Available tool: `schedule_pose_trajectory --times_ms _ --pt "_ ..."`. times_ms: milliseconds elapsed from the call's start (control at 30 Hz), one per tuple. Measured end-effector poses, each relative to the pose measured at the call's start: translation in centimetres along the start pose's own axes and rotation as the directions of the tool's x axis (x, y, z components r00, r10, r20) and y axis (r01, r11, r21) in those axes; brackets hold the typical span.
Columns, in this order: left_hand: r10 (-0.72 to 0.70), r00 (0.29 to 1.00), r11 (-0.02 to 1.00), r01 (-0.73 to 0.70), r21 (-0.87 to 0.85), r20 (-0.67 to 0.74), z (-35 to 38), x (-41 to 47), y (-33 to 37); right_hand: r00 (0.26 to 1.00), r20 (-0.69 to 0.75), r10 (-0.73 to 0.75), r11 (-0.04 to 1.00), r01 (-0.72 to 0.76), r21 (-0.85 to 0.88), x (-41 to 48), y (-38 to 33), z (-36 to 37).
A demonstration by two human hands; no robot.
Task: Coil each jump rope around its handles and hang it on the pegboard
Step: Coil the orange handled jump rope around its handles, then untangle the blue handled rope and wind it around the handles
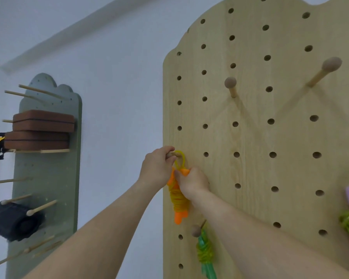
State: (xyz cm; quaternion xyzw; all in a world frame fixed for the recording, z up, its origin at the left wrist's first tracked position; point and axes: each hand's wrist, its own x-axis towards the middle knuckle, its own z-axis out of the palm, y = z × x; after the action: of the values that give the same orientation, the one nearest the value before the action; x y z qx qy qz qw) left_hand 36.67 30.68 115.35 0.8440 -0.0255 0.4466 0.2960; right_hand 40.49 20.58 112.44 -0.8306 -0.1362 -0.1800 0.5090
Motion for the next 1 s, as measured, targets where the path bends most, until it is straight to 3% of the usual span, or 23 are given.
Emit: schedule_pose_trajectory --times_ms 167,300,467,567,667,800,900,1000 --pt "0.009 0.999 0.997 -0.006 0.083 -0.036 0.1 0.3 -0.1 0.995 0.067 -0.071 0.984 0.081 -0.159 -1.5 -0.9 -1.2" --pt "-0.031 0.998 0.993 0.037 0.116 -0.051 0.5 0.2 0.0 0.985 0.123 -0.117 0.977 0.136 -0.165 -2.5 -1.0 -2.8" --pt "-0.045 0.997 0.993 0.038 0.109 0.061 0.8 0.0 0.9 0.978 0.176 -0.109 0.993 0.116 -0.03 -4.5 -0.1 -4.7" --pt "-0.008 0.996 0.996 0.017 0.093 -0.09 0.8 -1.7 1.6 0.974 0.194 -0.119 0.99 0.1 0.102 -6.3 1.2 -6.4" --pt "0.082 0.973 0.994 -0.097 -0.059 -0.217 -0.1 -6.2 3.2 0.961 0.259 -0.097 0.967 0.03 0.251 -9.0 2.8 -8.1" --pt "-0.045 0.998 0.96 0.03 -0.277 -0.05 0.0 -13.8 3.7 0.904 0.404 -0.138 0.972 0.046 0.23 -13.7 5.9 -9.3" --pt "-0.102 0.991 0.963 0.119 -0.242 0.082 1.4 -20.2 2.7 0.798 0.585 -0.143 0.99 0.125 0.071 -17.3 9.4 -9.2" --pt "-0.155 0.96 0.969 0.194 -0.155 0.233 3.7 -27.0 0.7 0.675 0.736 -0.055 0.982 0.171 -0.084 -20.3 14.4 -8.0"
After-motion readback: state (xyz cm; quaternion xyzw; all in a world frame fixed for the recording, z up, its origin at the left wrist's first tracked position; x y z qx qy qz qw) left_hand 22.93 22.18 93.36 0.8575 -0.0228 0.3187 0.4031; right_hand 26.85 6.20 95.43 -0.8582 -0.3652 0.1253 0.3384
